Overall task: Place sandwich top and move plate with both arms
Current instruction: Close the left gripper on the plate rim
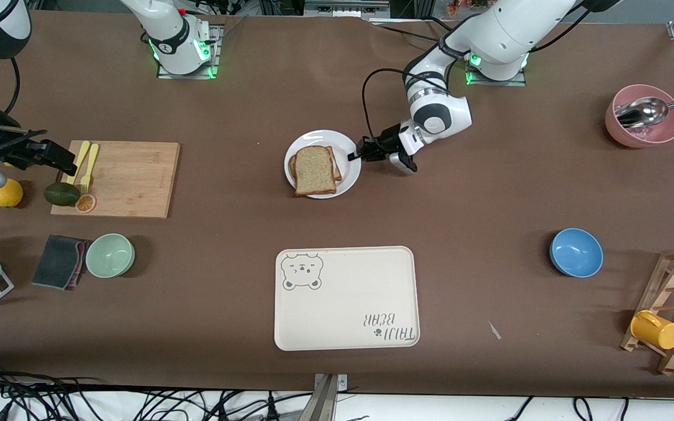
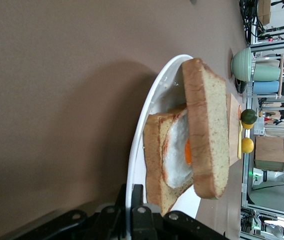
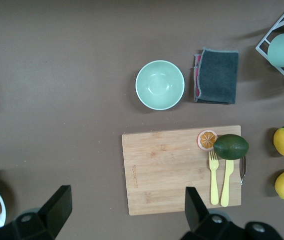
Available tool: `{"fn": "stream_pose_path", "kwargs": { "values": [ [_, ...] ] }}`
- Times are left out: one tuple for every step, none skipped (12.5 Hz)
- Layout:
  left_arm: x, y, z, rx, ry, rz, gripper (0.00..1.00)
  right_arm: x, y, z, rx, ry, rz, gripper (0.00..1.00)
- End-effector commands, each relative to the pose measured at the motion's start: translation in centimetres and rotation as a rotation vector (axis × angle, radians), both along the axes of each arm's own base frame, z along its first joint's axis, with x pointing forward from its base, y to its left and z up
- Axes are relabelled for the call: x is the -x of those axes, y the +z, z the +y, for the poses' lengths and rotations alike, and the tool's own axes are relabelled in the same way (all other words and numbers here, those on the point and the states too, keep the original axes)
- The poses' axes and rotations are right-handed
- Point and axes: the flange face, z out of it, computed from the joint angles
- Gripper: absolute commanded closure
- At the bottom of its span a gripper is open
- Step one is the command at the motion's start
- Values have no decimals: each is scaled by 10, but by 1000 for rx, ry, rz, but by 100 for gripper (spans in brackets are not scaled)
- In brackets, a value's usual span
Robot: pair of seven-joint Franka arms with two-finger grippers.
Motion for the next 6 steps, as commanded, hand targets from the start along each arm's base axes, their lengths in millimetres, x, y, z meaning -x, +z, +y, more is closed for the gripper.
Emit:
{"fn": "stream_pose_path", "kwargs": {
  "values": [
    [-5, -4, 4, -23, 17, -30, 100, -2, 1, 12, 18, 23, -20, 0],
    [-7, -2, 5, -23, 17, -37, 100, -3, 1, 12, 16, 20, -23, 0],
    [-10, -1, 8, -23, 25, -40, 100, -4, 0, 8, 16, 12, -27, 0],
    [-14, 0, 11, -22, 35, -42, 100, -4, 0, 7, 16, 9, -26, 0],
    [-19, 4, 11, -18, 39, -52, 100, -4, 0, 5, 18, 6, -26, 0],
    [-24, 5, 14, -16, 51, -56, 100, -4, -1, 6, 18, 6, -26, 0]
  ]
}}
